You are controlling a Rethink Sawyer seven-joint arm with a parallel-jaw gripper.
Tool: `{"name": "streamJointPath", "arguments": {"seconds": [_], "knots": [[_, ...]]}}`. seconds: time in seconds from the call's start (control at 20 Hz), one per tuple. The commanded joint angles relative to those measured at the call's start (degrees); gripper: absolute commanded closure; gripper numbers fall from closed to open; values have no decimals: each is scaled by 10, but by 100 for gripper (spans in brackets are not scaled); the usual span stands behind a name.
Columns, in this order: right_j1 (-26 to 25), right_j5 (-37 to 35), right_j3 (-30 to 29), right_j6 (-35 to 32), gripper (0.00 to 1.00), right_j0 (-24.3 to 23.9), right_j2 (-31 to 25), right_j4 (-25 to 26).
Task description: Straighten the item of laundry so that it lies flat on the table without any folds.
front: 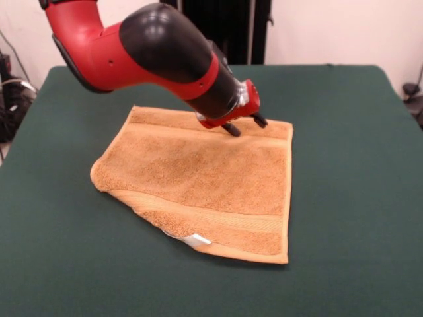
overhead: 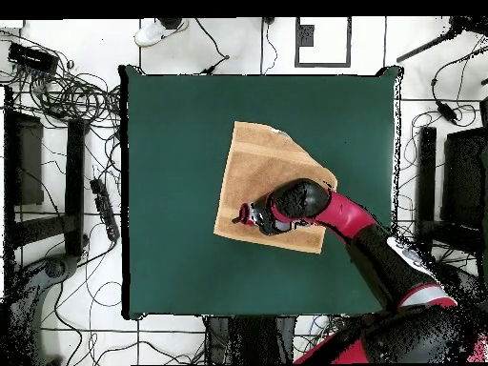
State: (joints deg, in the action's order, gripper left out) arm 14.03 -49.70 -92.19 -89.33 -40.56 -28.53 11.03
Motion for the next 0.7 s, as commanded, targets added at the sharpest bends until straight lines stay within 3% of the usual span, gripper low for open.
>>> {"name": "streamJointPath", "arguments": {"seconds": [0.05,0.7], "knots": [[-178,169,-13,-17,0,67,13,60],[-163,267,-75,-73,0,93,15,77]]}}
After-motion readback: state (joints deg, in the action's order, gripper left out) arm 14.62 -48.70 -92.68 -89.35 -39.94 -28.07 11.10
